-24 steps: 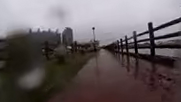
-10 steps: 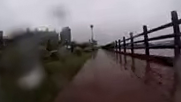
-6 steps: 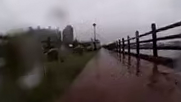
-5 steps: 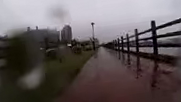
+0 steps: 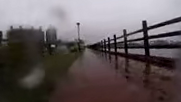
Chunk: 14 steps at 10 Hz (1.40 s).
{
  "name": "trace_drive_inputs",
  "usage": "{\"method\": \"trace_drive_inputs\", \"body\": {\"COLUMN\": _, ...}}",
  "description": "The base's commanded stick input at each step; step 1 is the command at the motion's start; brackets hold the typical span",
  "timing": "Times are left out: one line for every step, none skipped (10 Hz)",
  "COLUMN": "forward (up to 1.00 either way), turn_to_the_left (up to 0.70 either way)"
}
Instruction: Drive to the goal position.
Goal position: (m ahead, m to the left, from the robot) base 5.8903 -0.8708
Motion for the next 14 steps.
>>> {"method": "trace_drive_inputs", "body": {"forward": 1.00, "turn_to_the_left": 0.00}}
{"method": "trace_drive_inputs", "body": {"forward": 1.00, "turn_to_the_left": 0.00}}
{"method": "trace_drive_inputs", "body": {"forward": 1.00, "turn_to_the_left": 0.00}}
{"method": "trace_drive_inputs", "body": {"forward": 1.00, "turn_to_the_left": 0.00}}
{"method": "trace_drive_inputs", "body": {"forward": 1.00, "turn_to_the_left": 0.00}}
{"method": "trace_drive_inputs", "body": {"forward": 1.00, "turn_to_the_left": 0.00}}
{"method": "trace_drive_inputs", "body": {"forward": 1.00, "turn_to_the_left": 0.00}}
{"method": "trace_drive_inputs", "body": {"forward": 1.00, "turn_to_the_left": 0.05}}
{"method": "trace_drive_inputs", "body": {"forward": 1.00, "turn_to_the_left": 0.35}}
{"method": "trace_drive_inputs", "body": {"forward": 1.00, "turn_to_the_left": 0.27}}
{"method": "trace_drive_inputs", "body": {"forward": 1.00, "turn_to_the_left": 0.02}}
{"method": "trace_drive_inputs", "body": {"forward": 1.00, "turn_to_the_left": 0.00}}
{"method": "trace_drive_inputs", "body": {"forward": 1.00, "turn_to_the_left": 0.00}}
{"method": "trace_drive_inputs", "body": {"forward": 1.00, "turn_to_the_left": 0.00}}
